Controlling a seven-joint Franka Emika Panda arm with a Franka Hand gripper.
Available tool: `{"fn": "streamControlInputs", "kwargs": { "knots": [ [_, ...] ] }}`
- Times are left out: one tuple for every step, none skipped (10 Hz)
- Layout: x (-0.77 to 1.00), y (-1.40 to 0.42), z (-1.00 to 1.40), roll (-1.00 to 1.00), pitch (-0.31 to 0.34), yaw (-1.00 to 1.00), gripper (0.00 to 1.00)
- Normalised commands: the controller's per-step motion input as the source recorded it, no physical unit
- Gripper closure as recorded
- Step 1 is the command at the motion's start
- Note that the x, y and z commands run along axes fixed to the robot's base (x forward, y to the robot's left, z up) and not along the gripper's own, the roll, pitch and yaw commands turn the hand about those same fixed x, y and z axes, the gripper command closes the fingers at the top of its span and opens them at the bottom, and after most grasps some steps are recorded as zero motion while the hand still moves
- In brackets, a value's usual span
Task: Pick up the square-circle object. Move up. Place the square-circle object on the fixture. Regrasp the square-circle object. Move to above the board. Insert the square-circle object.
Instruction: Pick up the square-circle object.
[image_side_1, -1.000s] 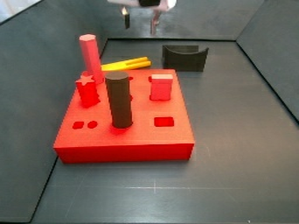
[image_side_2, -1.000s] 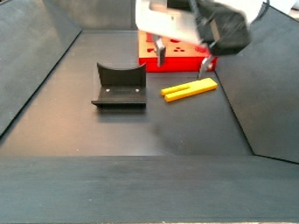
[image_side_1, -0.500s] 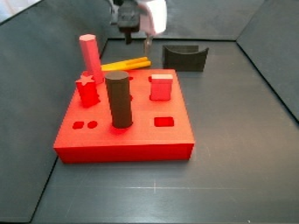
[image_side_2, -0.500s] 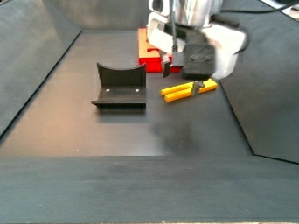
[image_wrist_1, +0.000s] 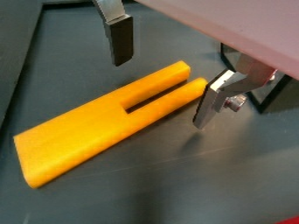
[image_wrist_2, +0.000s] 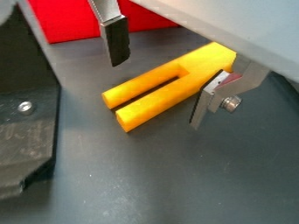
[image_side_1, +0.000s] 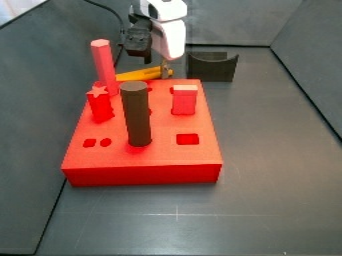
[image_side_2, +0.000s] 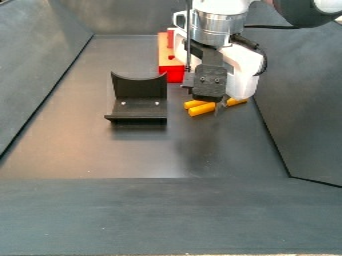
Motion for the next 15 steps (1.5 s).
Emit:
{"fn": "streamControlInputs", "kwargs": {
  "knots": [
    [-0.07,0.0,-0.21,-0.07,-0.001,-0.57,0.0],
    [-0.06,0.0,-0.3,-0.03,0.0,-0.45,0.0],
    [0.0,0.0,-0.17,0.0,0.0,-0.17,0.0],
    [0.0,0.0,-0.17,0.02,0.0,0.0,0.0],
    [-0.09,-0.05,-0.08,0.0,-0.114,0.02,0.0],
    [0.0,0.0,0.0,0.0,0.0,0.0,0.0],
    [0.0,0.0,0.0,0.0,0.0,0.0,1.0],
    [0.0,0.0,0.0,0.0,0.0,0.0,1.0],
    [0.0,0.0,0.0,0.0,0.0,0.0,1.0],
    [0.0,0.0,0.0,0.0,0.0,0.0,1.0],
    [0.0,0.0,0.0,0.0,0.0,0.0,1.0],
    [0.0,0.0,0.0,0.0,0.0,0.0,1.0],
    [0.0,0.0,0.0,0.0,0.0,0.0,1.0],
    [0.0,0.0,0.0,0.0,0.0,0.0,1.0],
    [0.0,0.0,0.0,0.0,0.0,0.0,1.0]
  ]
}}
